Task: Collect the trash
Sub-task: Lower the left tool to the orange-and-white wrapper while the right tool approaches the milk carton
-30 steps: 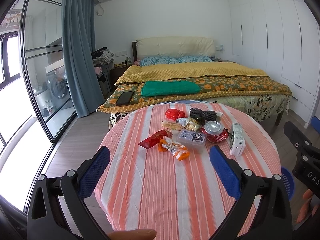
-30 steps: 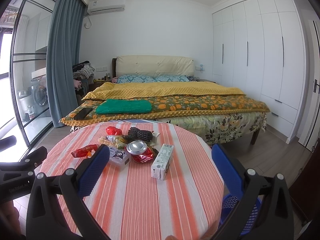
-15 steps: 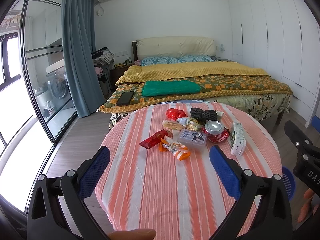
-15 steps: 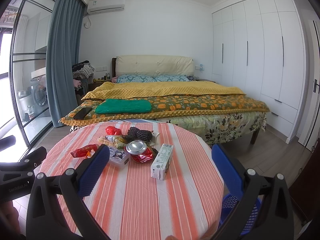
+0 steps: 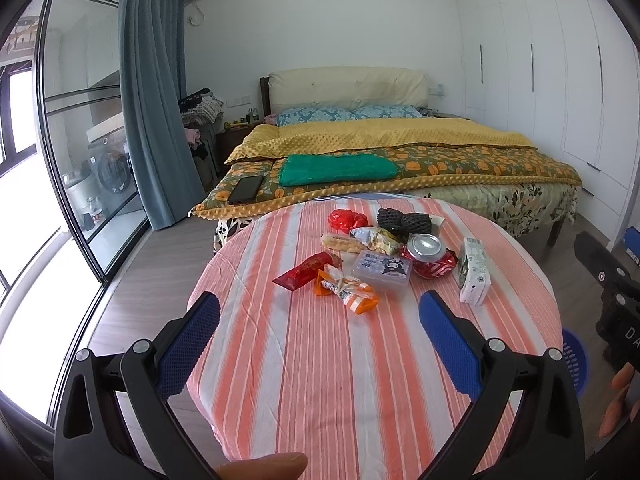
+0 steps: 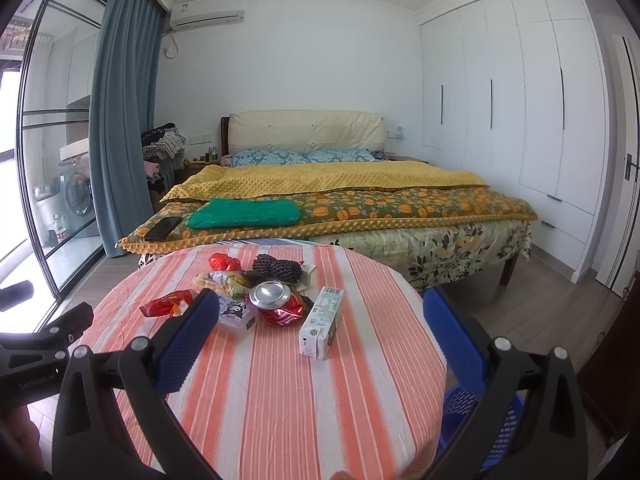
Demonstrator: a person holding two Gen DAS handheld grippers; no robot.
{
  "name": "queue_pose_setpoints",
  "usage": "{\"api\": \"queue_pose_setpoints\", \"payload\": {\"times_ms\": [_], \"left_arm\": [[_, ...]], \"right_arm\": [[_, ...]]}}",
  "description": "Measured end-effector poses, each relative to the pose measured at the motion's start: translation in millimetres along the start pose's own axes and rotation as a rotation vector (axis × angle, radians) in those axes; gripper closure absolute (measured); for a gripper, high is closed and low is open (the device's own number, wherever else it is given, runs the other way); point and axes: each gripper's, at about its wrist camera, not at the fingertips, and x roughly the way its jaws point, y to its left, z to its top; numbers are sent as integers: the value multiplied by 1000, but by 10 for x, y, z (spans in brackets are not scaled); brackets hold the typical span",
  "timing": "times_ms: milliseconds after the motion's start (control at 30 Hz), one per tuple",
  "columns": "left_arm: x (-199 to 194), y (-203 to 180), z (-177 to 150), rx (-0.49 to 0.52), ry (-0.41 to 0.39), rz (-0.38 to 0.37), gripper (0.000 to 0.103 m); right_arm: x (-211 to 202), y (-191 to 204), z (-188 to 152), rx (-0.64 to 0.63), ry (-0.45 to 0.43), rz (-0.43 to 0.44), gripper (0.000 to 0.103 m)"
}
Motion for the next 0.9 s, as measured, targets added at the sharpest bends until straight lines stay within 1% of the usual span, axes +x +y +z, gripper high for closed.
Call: {"api": "queue_pose_setpoints", "payload": {"times_ms": [100,133,200,233,367,433,500,600,633,700,800,867,900], "left_arm": [[151,-4,-128,12,13,-3,4],[254,19,-191,15,37,2,4],[464,49,-320,22,111,12,4],[598,85,-399,9,160,17,4],[962,146,-578,-53,244,5,4],[1116,103,-580,-75,268,-38,4],[1301,20,-510,-106,283,-89,4],[1637,-115,-324,-161,296,-135,4],[1732,-171,-267,-173,298,-132,4],[2014,-266,-207,-177,307,-94,4],[2417,-332,-235,-172,374,-55,4],[2555,-289,-281,-187,407,-53,4],[2560,-255,-301,-191,406,-64,4]], "right_arm": [[39,-25,-20,5,6,-2,5],[55,-35,-33,8,9,-1,5],[99,-67,-57,13,16,-5,5],[136,-83,-74,15,24,-8,5],[313,-162,-178,29,67,-14,5],[399,-205,-233,39,90,-19,5],[472,-242,-274,42,106,-28,5],[554,-289,-346,50,121,-30,5],[583,-299,-366,53,128,-28,5],[647,-322,-409,55,141,-20,5],[774,-357,-479,54,172,-9,5],[864,-390,-532,48,201,2,5],[924,-398,-550,41,213,14,5]]}}
